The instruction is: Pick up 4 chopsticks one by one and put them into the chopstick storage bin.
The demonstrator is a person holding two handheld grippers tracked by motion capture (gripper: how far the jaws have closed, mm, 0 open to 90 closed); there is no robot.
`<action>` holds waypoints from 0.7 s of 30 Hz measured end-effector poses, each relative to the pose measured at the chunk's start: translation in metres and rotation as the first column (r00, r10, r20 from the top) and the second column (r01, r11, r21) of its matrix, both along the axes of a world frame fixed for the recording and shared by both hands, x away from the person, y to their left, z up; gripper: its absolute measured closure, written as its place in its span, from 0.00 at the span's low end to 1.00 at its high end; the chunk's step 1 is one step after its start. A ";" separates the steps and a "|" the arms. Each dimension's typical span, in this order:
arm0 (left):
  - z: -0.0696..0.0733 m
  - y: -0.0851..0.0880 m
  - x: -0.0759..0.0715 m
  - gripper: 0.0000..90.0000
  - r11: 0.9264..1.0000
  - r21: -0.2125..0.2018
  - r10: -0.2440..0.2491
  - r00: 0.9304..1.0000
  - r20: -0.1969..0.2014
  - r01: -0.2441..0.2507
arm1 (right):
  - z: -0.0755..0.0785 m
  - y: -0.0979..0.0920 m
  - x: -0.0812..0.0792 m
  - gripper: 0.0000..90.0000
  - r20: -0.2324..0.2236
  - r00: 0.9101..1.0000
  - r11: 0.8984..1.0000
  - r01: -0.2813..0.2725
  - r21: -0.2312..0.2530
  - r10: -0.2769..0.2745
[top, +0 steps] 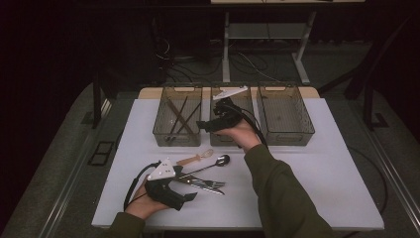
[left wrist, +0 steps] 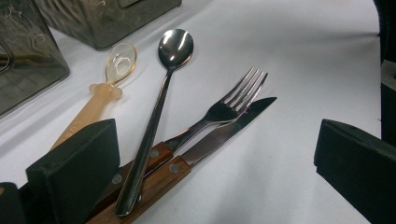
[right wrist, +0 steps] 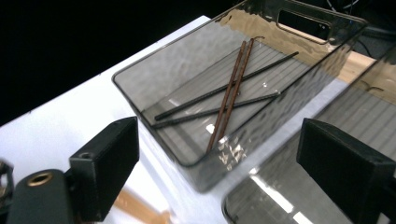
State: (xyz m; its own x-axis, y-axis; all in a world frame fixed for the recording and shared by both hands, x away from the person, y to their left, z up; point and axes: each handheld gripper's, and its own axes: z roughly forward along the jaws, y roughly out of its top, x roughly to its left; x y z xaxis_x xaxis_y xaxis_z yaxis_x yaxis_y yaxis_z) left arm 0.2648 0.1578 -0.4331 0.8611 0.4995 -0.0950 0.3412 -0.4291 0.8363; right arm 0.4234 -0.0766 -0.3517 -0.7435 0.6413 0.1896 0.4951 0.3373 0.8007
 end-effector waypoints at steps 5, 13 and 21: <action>0.000 0.000 0.000 0.00 1.000 0.002 0.003 1.000 -0.006 -0.003 | -0.002 -0.016 -0.015 0.13 0.060 0.998 0.999 0.010 -0.048 -0.007; -0.001 0.001 0.001 0.00 1.000 0.006 0.003 1.000 -0.004 -0.003 | -0.007 -0.044 -0.034 0.13 0.067 0.997 0.999 0.029 -0.041 -0.027; -0.001 0.002 0.002 0.00 1.000 0.020 0.000 1.000 -0.002 0.000 | -0.018 -0.081 -0.056 0.13 0.079 0.996 0.998 0.045 -0.044 -0.041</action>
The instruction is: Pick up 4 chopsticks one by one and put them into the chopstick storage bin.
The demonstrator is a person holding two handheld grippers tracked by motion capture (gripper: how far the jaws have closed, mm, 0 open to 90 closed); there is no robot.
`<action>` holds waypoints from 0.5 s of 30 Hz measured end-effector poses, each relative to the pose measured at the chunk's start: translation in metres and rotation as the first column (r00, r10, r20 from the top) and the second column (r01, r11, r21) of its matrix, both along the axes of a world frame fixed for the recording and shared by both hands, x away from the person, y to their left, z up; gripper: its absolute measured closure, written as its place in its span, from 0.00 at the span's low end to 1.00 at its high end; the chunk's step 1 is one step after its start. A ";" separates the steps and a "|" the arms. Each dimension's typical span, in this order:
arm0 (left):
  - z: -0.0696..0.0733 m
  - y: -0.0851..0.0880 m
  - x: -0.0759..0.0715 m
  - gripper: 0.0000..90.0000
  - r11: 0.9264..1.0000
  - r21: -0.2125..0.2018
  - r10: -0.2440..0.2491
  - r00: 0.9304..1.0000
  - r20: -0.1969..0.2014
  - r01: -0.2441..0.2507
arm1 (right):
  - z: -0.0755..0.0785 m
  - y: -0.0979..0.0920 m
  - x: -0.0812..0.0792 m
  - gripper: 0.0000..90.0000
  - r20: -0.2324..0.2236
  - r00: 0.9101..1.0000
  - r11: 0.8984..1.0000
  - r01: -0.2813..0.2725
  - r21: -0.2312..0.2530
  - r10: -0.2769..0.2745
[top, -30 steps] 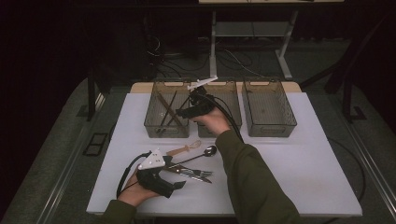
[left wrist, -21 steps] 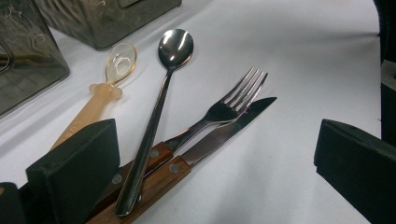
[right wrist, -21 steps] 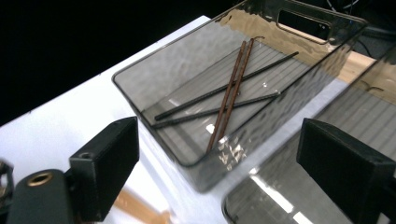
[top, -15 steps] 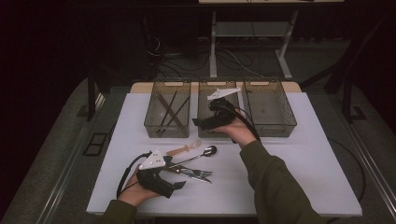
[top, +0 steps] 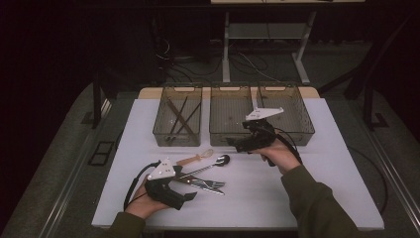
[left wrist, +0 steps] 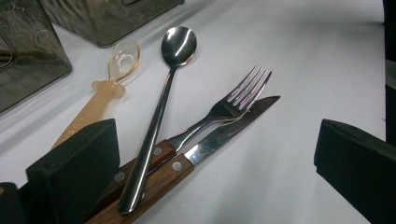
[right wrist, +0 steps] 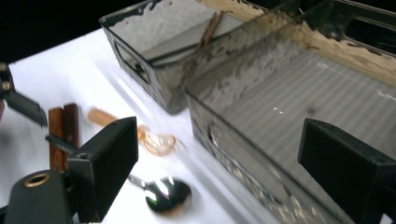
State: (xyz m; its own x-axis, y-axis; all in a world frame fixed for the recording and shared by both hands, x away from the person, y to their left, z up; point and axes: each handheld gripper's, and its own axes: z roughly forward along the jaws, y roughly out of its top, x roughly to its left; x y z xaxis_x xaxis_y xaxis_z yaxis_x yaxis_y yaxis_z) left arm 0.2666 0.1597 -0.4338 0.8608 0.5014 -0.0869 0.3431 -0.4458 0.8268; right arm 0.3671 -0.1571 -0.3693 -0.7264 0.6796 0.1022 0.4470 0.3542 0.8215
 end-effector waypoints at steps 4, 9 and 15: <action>0.000 0.000 0.000 0.00 1.000 -0.004 0.004 1.000 -0.002 -0.004 | -0.008 -0.017 -0.012 0.13 -0.001 1.000 1.000 0.001 0.015 -0.001; -0.001 -0.001 0.001 0.00 1.000 0.000 0.005 1.000 -0.004 -0.005 | -0.019 -0.034 -0.027 0.13 0.005 1.000 1.000 0.022 0.020 -0.022; -0.001 -0.002 0.001 0.00 1.000 0.009 0.001 1.000 -0.003 -0.001 | -0.034 -0.057 -0.047 0.13 0.008 0.999 0.999 0.039 0.011 -0.039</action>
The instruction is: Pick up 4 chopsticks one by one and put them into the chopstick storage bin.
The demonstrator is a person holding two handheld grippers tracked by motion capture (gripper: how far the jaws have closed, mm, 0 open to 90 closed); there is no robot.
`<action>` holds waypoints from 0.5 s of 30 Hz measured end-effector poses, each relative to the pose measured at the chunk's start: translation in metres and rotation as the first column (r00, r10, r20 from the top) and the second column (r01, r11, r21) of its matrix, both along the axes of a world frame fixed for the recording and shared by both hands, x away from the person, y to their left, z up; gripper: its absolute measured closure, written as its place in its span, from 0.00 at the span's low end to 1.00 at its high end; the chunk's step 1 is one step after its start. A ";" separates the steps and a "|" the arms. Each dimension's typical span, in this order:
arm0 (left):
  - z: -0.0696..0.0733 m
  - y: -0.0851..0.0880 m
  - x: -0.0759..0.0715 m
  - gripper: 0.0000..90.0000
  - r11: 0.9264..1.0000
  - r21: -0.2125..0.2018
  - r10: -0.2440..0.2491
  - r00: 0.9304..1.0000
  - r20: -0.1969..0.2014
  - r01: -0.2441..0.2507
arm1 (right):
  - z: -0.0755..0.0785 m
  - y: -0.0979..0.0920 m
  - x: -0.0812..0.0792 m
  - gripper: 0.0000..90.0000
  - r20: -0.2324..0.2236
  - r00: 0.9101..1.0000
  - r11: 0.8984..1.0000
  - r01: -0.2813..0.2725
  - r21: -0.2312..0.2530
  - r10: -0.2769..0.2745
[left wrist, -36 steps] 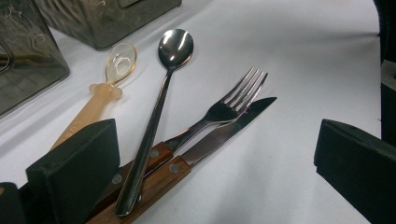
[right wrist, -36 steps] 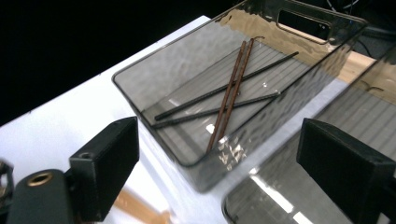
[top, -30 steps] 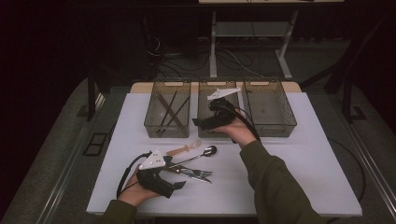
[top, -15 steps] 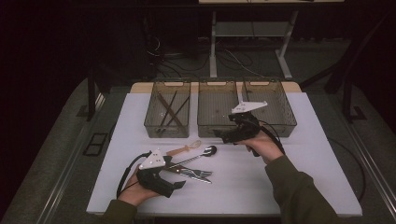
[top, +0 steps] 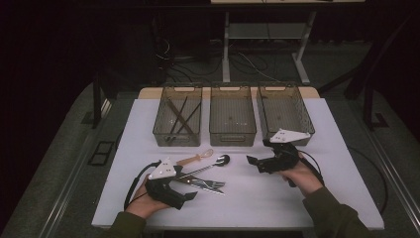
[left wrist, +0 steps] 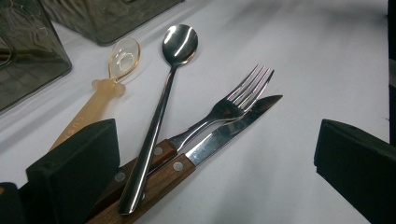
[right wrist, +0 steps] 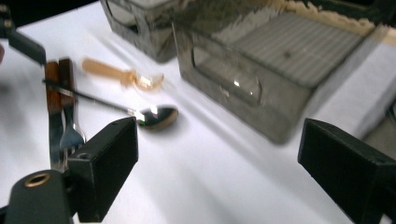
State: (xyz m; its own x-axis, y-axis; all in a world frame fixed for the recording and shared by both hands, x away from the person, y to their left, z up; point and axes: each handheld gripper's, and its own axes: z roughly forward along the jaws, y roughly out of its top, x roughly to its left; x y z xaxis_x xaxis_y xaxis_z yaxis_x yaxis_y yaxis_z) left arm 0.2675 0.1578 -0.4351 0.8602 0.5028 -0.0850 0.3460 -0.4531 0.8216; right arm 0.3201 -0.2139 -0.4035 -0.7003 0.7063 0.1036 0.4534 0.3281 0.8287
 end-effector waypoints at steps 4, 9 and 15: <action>0.000 -0.001 0.001 0.00 1.000 0.002 0.001 1.000 0.002 -0.001 | -0.009 -0.013 -0.011 0.13 -0.010 1.000 1.000 -0.004 -0.010 0.004; 0.002 0.001 0.006 0.00 1.000 0.001 0.003 1.000 0.016 -0.003 | -0.022 -0.028 -0.025 0.13 -0.012 1.000 1.000 -0.005 -0.017 0.005; 0.003 0.001 0.012 0.00 1.000 0.007 0.005 1.000 0.023 -0.005 | -0.030 -0.050 -0.040 0.13 -0.005 1.000 1.000 0.016 0.001 -0.016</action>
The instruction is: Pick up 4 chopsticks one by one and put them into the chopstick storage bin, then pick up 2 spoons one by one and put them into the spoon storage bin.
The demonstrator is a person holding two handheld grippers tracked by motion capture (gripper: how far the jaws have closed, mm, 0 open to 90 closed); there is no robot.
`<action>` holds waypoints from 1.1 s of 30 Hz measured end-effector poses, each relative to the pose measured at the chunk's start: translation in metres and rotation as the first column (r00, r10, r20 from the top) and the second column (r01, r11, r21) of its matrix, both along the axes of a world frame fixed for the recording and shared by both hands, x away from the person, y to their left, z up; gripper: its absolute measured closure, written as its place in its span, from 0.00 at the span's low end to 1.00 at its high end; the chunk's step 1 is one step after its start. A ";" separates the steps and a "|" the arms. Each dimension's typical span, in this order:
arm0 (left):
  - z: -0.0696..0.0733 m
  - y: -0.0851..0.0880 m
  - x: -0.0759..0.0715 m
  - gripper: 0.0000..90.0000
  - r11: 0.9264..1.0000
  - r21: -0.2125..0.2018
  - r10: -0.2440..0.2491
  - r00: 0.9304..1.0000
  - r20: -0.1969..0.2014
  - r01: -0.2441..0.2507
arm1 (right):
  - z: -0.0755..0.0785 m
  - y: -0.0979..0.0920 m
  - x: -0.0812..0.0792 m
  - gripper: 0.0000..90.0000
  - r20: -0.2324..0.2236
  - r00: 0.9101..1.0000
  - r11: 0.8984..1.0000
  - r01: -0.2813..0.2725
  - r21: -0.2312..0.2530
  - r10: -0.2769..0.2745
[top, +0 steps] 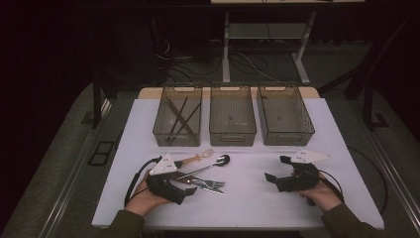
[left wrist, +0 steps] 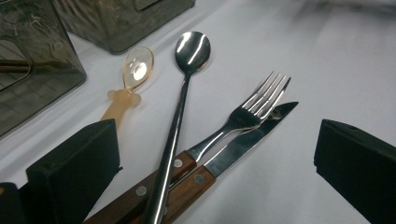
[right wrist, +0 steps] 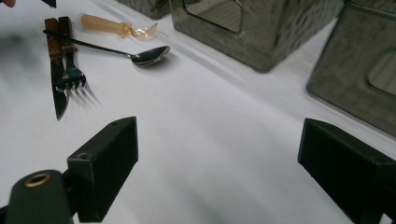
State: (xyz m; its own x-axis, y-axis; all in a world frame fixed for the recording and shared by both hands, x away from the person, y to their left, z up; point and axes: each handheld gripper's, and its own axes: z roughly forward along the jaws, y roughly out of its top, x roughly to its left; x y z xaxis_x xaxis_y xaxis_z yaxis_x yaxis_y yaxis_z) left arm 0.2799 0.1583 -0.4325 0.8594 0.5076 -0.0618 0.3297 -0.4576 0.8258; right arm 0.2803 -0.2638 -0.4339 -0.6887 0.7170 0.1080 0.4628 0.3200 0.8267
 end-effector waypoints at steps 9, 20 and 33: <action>0.000 0.000 -0.002 0.00 1.000 0.010 0.005 1.000 -0.003 -0.005 | -0.006 -0.020 -0.015 0.13 -0.006 1.000 1.000 0.012 0.013 -0.012; 0.004 0.003 0.000 0.02 0.999 0.021 0.029 1.000 0.001 -0.029 | -0.009 -0.030 -0.022 0.13 -0.014 0.999 0.999 0.031 0.009 -0.031; 0.014 0.008 0.018 0.19 0.997 0.015 0.076 0.997 0.017 -0.076 | -0.008 -0.031 -0.021 0.13 -0.015 1.000 1.000 0.025 0.019 -0.024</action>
